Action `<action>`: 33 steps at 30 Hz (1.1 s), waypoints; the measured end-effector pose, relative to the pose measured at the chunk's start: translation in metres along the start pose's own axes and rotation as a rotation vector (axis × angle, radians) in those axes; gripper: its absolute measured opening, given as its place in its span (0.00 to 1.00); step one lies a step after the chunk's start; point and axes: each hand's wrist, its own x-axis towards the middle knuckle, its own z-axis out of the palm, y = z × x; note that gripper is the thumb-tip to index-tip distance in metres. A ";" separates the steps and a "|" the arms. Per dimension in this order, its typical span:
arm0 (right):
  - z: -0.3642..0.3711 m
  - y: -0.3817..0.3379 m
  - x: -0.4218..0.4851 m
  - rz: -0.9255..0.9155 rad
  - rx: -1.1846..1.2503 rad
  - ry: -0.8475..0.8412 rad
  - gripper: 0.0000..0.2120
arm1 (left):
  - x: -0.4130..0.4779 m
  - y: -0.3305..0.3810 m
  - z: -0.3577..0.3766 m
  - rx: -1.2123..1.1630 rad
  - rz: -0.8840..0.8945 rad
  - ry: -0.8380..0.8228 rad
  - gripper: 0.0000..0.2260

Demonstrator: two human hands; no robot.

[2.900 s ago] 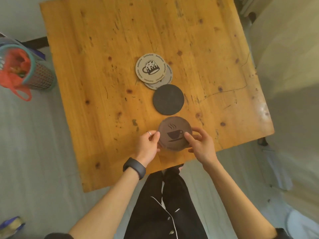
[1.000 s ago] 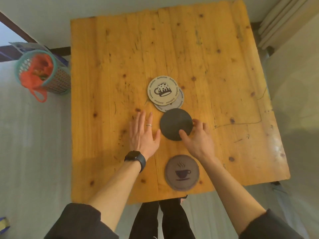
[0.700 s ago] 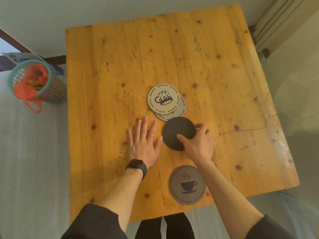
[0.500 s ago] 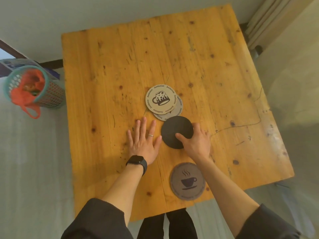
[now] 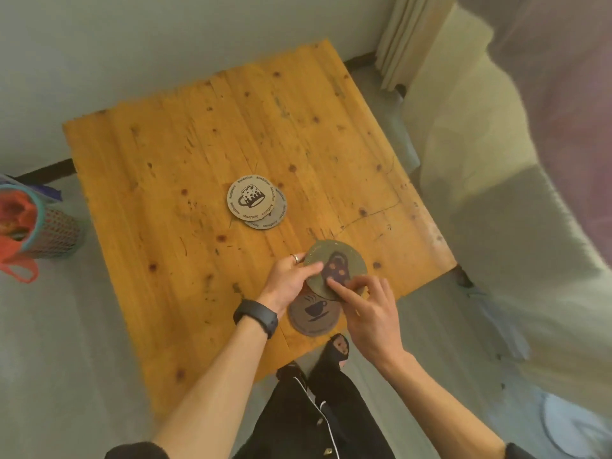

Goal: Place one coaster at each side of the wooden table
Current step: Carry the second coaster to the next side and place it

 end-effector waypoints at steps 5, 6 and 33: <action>-0.065 0.003 -0.040 0.179 0.087 0.000 0.15 | -0.029 0.001 0.042 -0.029 -0.026 -0.095 0.18; -0.075 0.004 -0.044 0.269 0.158 -0.002 0.14 | -0.032 0.003 0.050 -0.010 -0.019 -0.108 0.19; -0.230 0.331 0.089 0.820 0.659 -0.068 0.12 | 0.083 0.063 0.353 0.212 0.073 0.147 0.16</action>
